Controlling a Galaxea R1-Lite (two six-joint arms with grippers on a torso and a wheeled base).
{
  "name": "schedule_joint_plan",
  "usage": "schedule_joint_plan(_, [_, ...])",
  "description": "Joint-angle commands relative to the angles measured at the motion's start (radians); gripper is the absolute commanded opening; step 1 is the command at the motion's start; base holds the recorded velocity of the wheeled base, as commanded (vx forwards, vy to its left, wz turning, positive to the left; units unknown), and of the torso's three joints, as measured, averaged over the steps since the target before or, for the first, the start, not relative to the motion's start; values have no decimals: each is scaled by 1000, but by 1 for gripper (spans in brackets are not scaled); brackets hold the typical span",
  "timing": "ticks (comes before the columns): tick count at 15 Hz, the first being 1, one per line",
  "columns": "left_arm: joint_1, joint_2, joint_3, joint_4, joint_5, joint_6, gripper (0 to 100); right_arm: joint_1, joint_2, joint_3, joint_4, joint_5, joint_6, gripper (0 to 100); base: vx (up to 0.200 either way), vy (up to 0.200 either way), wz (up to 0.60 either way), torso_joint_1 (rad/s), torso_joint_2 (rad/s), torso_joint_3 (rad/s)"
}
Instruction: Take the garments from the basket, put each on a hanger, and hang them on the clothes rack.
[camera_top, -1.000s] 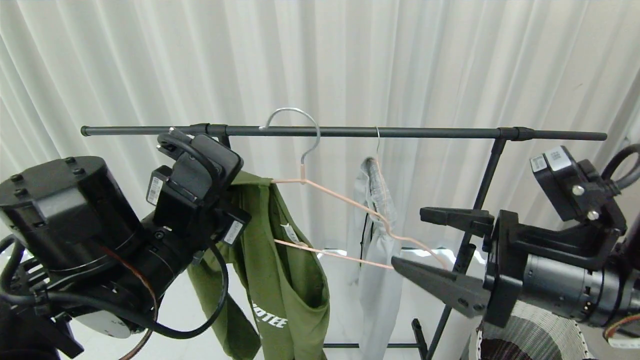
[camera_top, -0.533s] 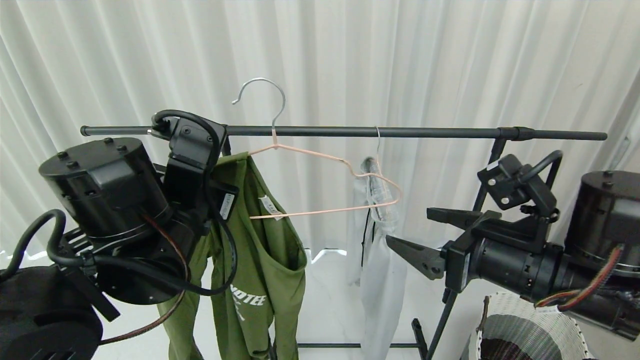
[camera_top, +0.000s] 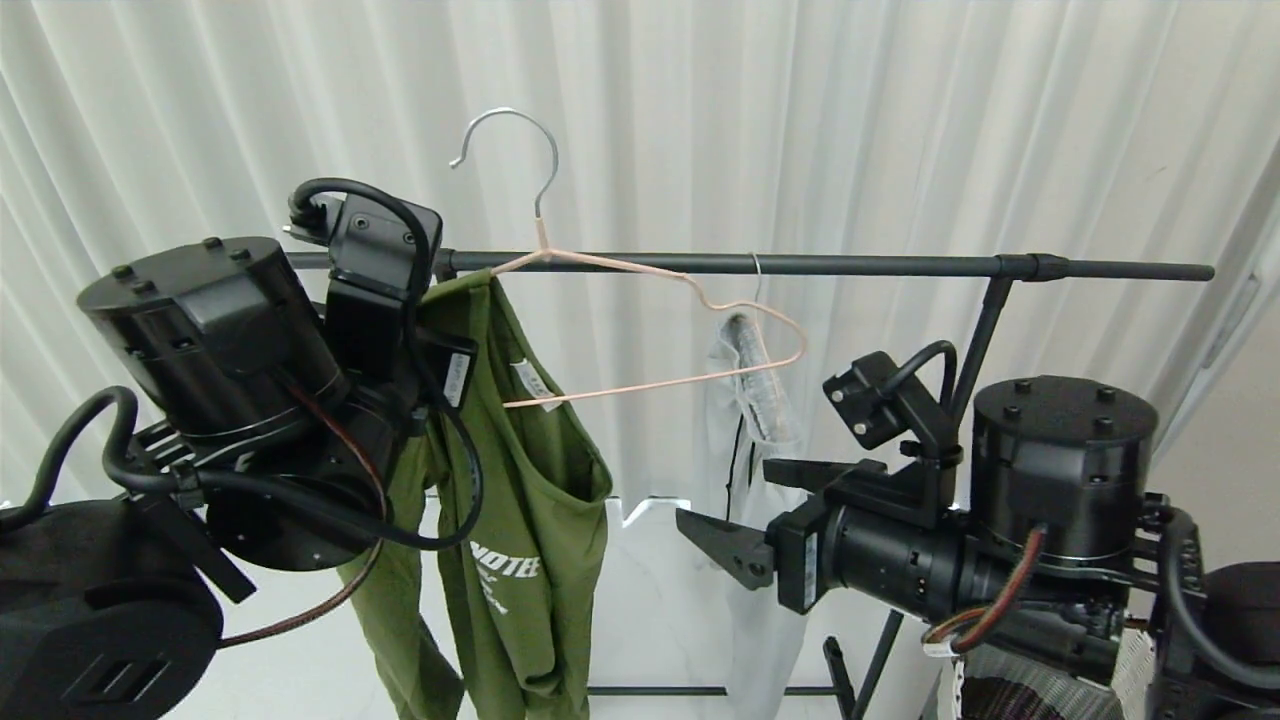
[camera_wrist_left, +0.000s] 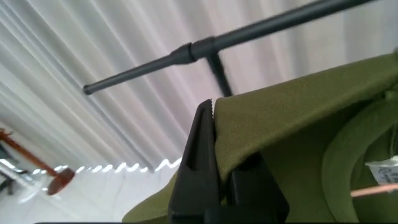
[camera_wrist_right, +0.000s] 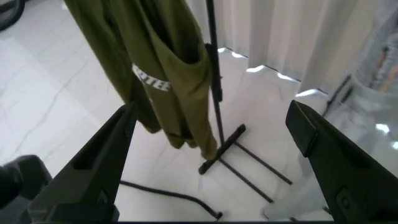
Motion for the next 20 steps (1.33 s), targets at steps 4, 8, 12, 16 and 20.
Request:
schedule_joint_plan(4, [-65, -2, -52, -1, -48, -30, 0, 28, 175, -112, -73, -33, 50, 100, 0, 0, 0, 0, 0, 0])
schedule_joint_plan(8, [-74, -7, -52, -4, -123, -47, 0, 23, 229, -120, -101, -44, 56, 100, 0, 0, 0, 0, 0, 0])
schedule_joint_plan(12, [-79, -19, -51, -4, -154, -47, 0, -17, 249, -118, -101, -62, 66, 100, 0, 0, 0, 0, 0, 0])
schedule_joint_plan(16, [-82, -24, -46, -4, -156, -47, 0, -55, 249, -141, -104, -67, 99, 100, 0, 0, 0, 0, 0, 0])
schedule_joint_plan(20, [-82, -25, -46, -4, -156, -47, 0, -73, 249, -146, -104, -68, 102, 100, 0, 0, 0, 0, 0, 0])
